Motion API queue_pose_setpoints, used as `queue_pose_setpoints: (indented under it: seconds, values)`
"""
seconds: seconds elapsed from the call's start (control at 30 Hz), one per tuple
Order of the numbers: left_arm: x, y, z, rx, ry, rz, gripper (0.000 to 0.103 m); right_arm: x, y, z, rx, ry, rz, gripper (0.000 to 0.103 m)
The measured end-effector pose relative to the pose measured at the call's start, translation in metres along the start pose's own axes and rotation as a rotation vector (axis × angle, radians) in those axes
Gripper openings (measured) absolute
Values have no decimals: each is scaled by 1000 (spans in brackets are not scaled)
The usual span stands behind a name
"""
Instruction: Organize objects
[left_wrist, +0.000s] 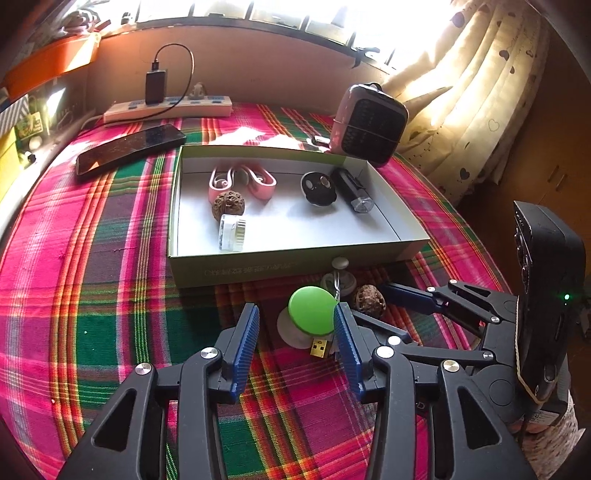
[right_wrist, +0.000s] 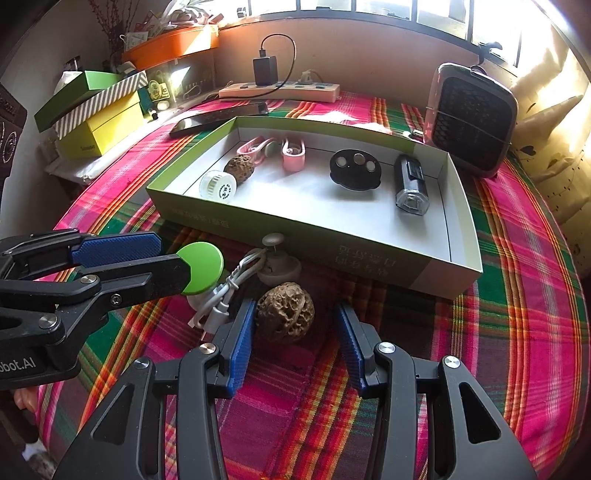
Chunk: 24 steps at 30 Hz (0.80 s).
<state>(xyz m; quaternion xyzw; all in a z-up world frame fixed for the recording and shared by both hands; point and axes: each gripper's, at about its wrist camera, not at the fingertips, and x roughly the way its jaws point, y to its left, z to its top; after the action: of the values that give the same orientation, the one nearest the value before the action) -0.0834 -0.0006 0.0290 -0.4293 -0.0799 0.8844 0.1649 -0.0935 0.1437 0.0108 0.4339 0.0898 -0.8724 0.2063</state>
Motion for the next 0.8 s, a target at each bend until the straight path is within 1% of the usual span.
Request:
queue_pose_setpoints:
  seconds: [0.13, 0.6, 0.8]
  values:
    - [4, -3, 0, 11, 10, -4, 41, -2, -4, -1, 10, -6, -11, 31]
    - [18, -10, 4, 50, 34, 26, 41, -4, -10, -3, 31, -9, -7, 31]
    - [17, -10, 5, 56, 16, 37, 41, -4, -10, -4, 37, -11, -5, 31]
